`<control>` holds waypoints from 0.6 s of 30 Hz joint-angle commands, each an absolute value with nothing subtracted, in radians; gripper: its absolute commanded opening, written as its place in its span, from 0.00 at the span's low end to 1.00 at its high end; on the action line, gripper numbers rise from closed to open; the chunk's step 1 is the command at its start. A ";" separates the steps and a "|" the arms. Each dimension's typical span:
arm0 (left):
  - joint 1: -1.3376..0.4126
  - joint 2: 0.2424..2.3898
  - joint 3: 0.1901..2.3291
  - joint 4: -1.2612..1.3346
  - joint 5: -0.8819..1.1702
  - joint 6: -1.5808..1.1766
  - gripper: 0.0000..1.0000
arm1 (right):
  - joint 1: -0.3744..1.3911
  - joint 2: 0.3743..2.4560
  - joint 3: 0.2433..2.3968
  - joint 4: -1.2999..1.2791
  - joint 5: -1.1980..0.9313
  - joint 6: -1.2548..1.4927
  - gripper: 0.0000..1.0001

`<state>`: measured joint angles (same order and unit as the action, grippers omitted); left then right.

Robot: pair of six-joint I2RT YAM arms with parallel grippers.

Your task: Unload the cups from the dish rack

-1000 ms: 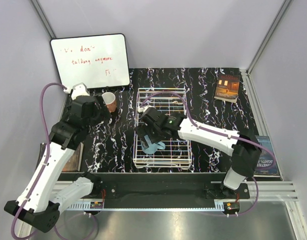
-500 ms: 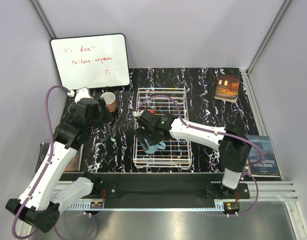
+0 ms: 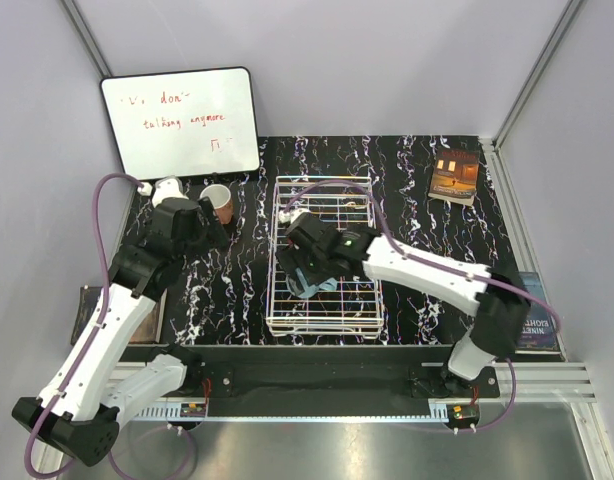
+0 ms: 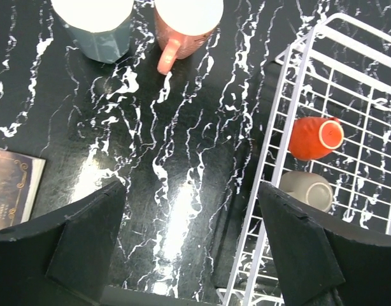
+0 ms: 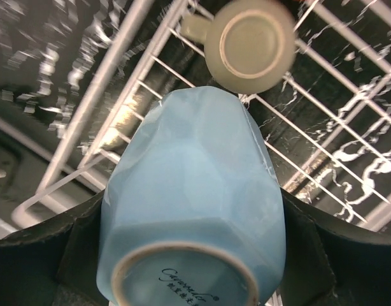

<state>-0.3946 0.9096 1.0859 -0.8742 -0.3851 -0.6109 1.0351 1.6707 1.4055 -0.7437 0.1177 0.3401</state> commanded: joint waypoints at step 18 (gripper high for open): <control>-0.396 0.784 0.815 -0.185 0.288 -0.819 0.88 | 0.359 1.138 0.799 0.626 -0.702 1.279 0.00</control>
